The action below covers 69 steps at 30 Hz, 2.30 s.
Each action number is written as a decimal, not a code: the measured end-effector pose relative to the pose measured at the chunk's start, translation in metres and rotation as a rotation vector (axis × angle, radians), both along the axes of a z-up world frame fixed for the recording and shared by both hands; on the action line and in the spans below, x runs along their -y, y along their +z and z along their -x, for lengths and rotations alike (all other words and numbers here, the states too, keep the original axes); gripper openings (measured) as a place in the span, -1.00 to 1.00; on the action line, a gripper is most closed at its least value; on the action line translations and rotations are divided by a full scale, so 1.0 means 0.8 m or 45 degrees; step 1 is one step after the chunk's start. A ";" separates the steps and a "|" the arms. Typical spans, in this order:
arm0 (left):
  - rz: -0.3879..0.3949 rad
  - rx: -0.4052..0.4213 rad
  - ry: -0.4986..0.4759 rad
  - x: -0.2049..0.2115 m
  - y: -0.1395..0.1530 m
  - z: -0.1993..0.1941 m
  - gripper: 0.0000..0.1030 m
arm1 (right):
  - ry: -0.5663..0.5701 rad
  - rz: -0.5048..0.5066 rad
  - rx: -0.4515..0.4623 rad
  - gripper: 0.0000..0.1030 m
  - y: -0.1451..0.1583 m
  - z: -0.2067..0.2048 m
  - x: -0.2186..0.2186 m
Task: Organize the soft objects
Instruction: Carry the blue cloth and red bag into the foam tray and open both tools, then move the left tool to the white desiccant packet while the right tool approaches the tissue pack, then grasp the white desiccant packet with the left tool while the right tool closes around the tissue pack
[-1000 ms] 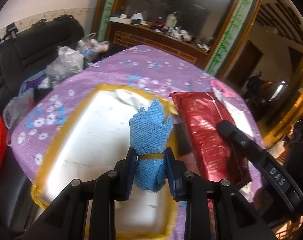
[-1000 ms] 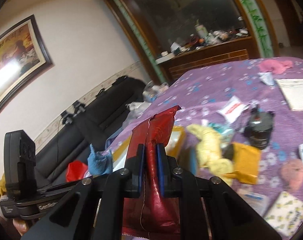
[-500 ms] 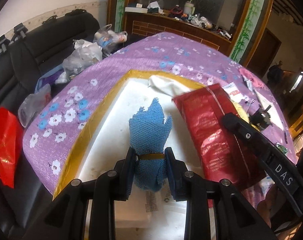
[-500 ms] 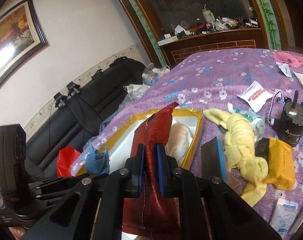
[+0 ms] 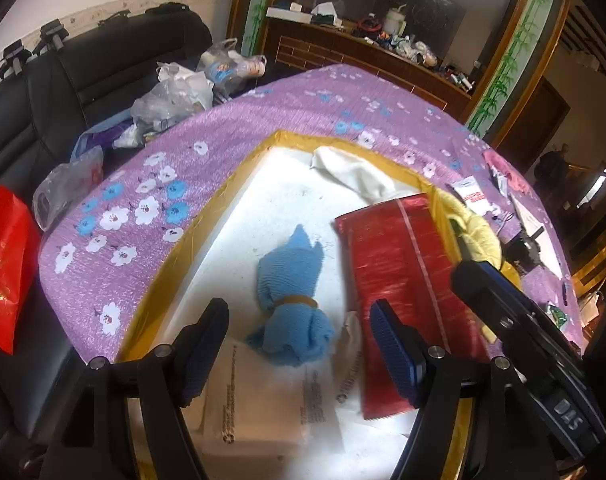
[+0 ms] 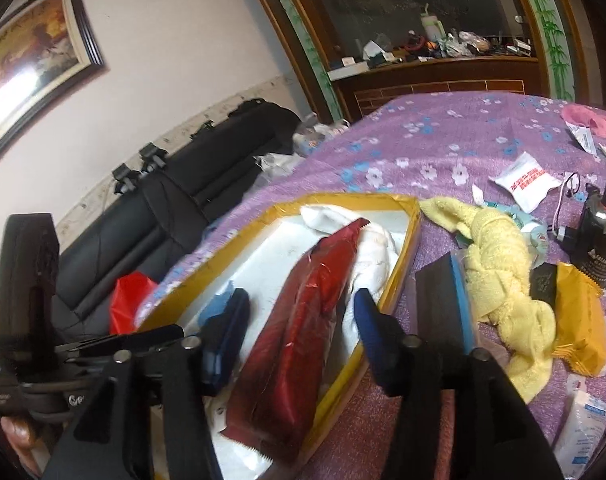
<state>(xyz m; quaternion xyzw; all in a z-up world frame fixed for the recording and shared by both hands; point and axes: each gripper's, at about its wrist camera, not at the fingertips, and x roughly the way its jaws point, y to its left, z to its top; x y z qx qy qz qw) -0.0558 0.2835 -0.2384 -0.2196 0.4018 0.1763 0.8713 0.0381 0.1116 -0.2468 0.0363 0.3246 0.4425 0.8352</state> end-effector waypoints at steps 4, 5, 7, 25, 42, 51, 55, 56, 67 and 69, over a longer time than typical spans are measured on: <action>-0.052 0.053 0.017 0.021 0.021 0.012 0.49 | 0.026 -0.070 -0.009 0.29 0.014 0.007 0.040; -0.081 0.076 0.018 0.029 0.028 0.016 0.49 | 0.040 -0.090 -0.015 0.35 0.017 0.009 0.049; -0.118 0.143 -0.008 0.051 0.046 0.024 0.58 | 0.061 -0.120 -0.019 0.46 0.022 0.014 0.076; -0.090 0.179 -0.405 0.215 0.065 0.000 0.78 | -0.127 -0.020 -0.110 0.52 -0.007 0.004 0.250; -0.048 0.103 -0.538 0.244 0.035 -0.016 0.78 | -0.327 0.234 -0.180 0.52 -0.037 -0.050 0.281; -0.020 0.088 -0.538 0.239 0.026 -0.021 0.78 | -0.276 0.276 -0.185 0.52 -0.049 -0.031 0.273; -0.020 0.071 -0.553 0.244 0.020 -0.025 0.78 | -0.321 0.316 -0.185 0.21 -0.053 -0.030 0.269; -0.021 0.069 -0.556 0.245 0.020 -0.025 0.78 | -0.325 0.316 -0.189 0.20 -0.053 -0.031 0.269; -0.063 0.063 -0.689 0.282 0.013 -0.050 0.77 | -0.432 0.188 -0.145 0.05 -0.041 -0.026 0.292; -0.102 0.034 -0.722 0.294 0.007 -0.061 0.76 | -0.463 0.164 -0.160 0.05 -0.041 -0.029 0.297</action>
